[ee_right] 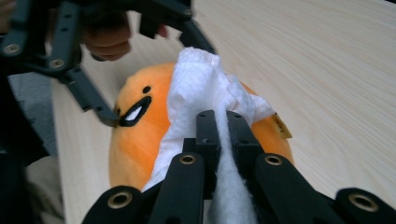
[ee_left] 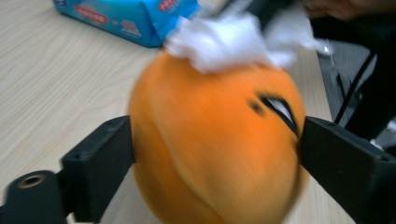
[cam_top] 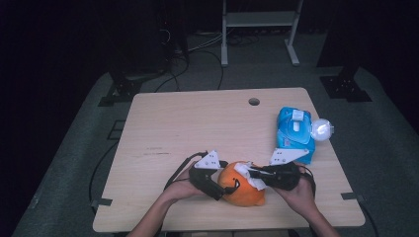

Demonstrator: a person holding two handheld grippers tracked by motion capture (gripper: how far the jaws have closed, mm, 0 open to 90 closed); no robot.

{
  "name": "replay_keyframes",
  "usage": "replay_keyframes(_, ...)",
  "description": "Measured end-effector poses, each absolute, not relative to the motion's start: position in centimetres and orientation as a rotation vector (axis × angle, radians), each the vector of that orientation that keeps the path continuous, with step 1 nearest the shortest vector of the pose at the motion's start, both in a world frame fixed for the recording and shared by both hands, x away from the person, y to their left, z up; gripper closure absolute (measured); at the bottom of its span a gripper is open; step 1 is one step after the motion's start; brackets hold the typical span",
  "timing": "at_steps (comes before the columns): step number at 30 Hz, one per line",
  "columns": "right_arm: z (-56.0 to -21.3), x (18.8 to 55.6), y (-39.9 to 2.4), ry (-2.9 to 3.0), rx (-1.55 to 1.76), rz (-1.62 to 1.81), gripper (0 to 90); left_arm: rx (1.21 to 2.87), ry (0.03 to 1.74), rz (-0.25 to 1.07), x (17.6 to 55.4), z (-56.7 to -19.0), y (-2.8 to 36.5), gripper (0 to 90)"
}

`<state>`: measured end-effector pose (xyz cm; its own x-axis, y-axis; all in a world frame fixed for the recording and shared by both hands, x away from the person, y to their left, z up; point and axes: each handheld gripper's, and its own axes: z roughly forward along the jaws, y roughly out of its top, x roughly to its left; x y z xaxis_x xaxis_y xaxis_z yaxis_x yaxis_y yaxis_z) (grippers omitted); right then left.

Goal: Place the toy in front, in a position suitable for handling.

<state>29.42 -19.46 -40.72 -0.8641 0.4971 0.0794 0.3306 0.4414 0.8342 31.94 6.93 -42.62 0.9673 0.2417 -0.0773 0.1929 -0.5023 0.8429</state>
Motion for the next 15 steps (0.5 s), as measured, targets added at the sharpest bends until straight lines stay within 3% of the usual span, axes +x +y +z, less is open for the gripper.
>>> replay_keyframes(4, -40.6, 29.2, -19.1, 2.513, 0.714, 1.381, 84.2, 2.134, 0.296, 0.065, 31.8, -43.0, 6.7, 15.3)
replay_keyframes(6, -40.2, 28.8, -18.3, 2.501, 0.682, 1.394, 84.2, 2.143, 0.267, 0.104, 31.4, -42.8, 6.4, 23.2)
replay_keyframes(10, -39.7, 28.1, -16.4, 2.500, 0.599, 1.367, 84.3, 2.168, 0.198, 0.157, 30.6, -42.5, 6.2, 26.1)
replay_keyframes(15, -40.0, 28.9, -17.6, 2.489, 0.669, 1.381, 84.2, 2.162, 0.195, 0.147, 30.8, -42.7, 6.6, 27.9)
